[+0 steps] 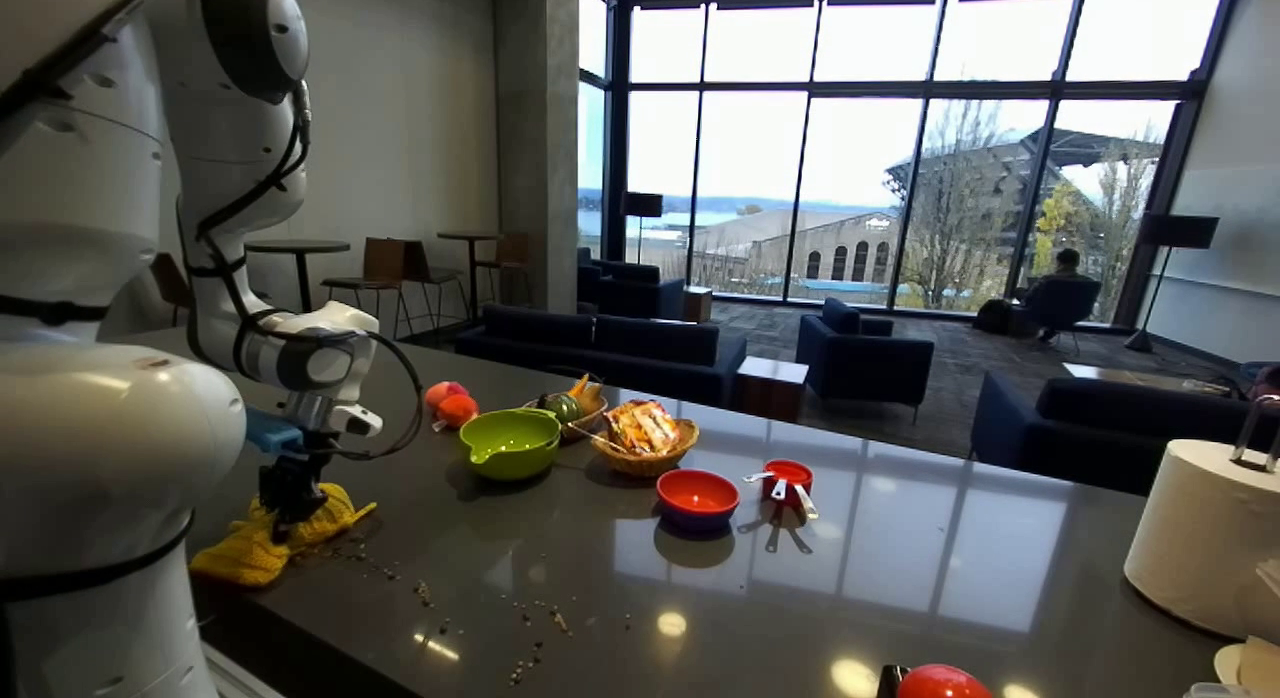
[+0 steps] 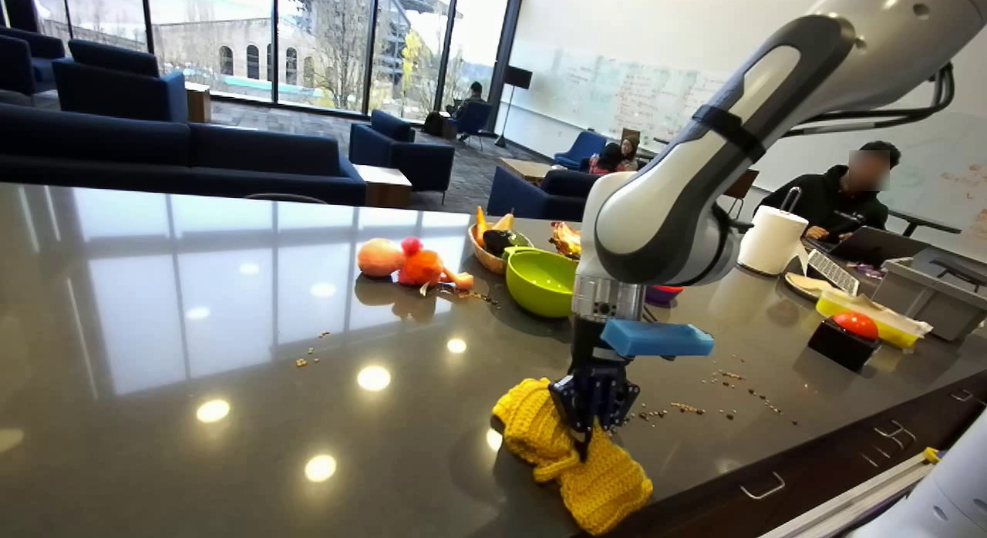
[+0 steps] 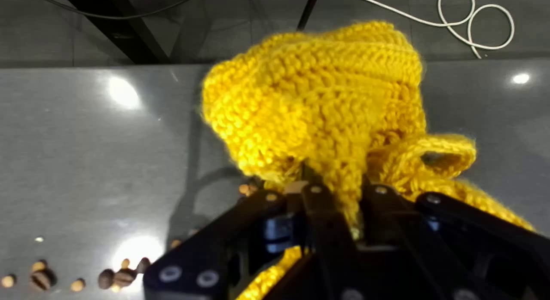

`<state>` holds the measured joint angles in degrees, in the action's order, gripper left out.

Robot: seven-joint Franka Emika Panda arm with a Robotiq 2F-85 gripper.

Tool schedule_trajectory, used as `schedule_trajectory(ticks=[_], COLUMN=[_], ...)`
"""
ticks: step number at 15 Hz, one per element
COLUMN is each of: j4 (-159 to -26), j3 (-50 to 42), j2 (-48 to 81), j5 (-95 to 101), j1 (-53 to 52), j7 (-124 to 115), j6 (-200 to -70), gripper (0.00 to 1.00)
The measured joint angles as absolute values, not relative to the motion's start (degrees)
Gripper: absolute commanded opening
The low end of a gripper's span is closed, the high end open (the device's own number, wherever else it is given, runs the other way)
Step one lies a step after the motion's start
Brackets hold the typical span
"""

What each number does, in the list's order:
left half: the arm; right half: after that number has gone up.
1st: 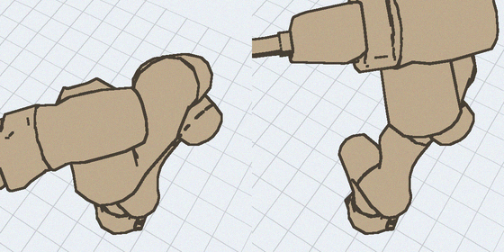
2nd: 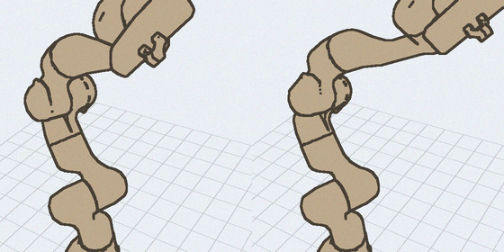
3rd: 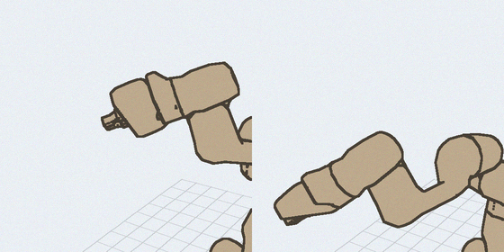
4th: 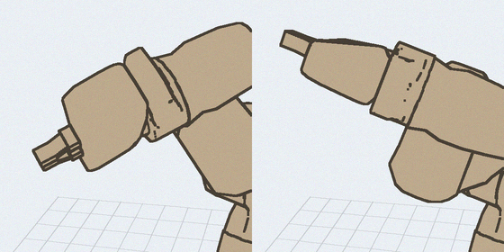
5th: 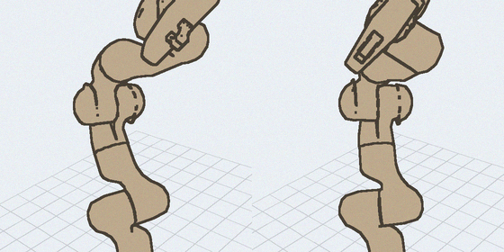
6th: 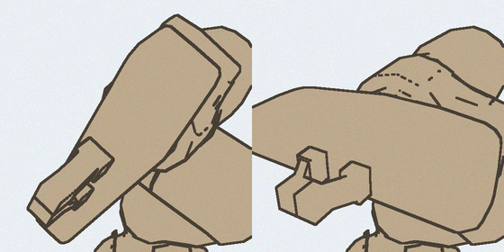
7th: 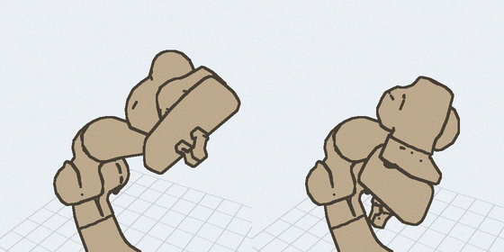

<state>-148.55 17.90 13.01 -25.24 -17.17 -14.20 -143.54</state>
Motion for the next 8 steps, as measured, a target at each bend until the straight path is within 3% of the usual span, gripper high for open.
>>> schedule_trajectory(ticks=[8], j4=[-156.15], j3=[11.83], j2=[5.93], j5=[-21.38], j1=[-11.51], j7=[-2.61], j6=[-143.55], gripper=[0.04])
